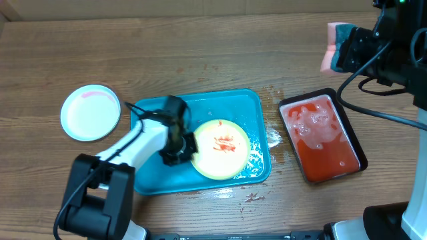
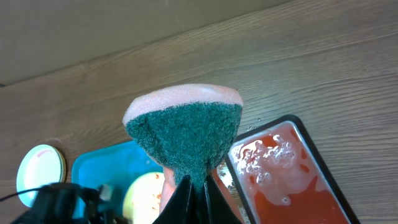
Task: Clean dirty plates on tray and stack at the side
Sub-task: 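Grip the yellow plate rim and pull it left on the tray, then bring the sponge in the right gripper down onto the yellow plate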
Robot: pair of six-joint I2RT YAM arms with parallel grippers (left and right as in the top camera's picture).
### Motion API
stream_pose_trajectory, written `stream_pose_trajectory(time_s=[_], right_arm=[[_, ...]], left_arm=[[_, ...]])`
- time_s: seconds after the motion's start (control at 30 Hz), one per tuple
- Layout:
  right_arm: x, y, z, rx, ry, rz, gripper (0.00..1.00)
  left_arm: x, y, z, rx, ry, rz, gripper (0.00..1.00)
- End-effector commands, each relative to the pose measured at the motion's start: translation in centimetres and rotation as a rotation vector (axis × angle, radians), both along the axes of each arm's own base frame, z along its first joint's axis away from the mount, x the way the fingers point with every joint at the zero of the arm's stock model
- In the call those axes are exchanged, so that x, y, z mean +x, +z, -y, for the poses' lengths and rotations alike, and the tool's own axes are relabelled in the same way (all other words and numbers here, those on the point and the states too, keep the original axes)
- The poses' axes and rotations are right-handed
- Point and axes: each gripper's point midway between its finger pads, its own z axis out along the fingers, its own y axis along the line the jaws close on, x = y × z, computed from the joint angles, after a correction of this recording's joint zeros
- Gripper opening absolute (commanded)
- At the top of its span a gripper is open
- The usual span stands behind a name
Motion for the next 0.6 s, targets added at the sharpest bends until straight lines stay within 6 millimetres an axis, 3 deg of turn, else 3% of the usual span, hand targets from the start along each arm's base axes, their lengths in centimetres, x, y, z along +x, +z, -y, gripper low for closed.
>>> stream_pose_trajectory(time_s=[0.0, 0.13, 0.3, 0.57], right_arm=[[0.9, -0.8, -0.6, 0.018, 0.028, -0.024, 0.04], [1.8, -3.7, -2.9, 0.065, 0.158, -0.125, 0.04], [3.0, -8.3, -5.3, 0.091, 0.260, -0.259, 0.04], [2.2, -16.5, -12.2, 0.047, 0.545, -0.400, 0.04]], left_arm=[[2.6, -0.3, -4.2, 0.101, 0.018, 0.092, 0.04], [4.4, 0.1, -5.0, 0.092, -0.054, 0.172, 0.04], [5.0, 0.3, -4.6, 0.091, -0.219, 0.237, 0.04], [6.8, 0.6, -4.6, 0.106, -0.308, 0.334, 0.04]])
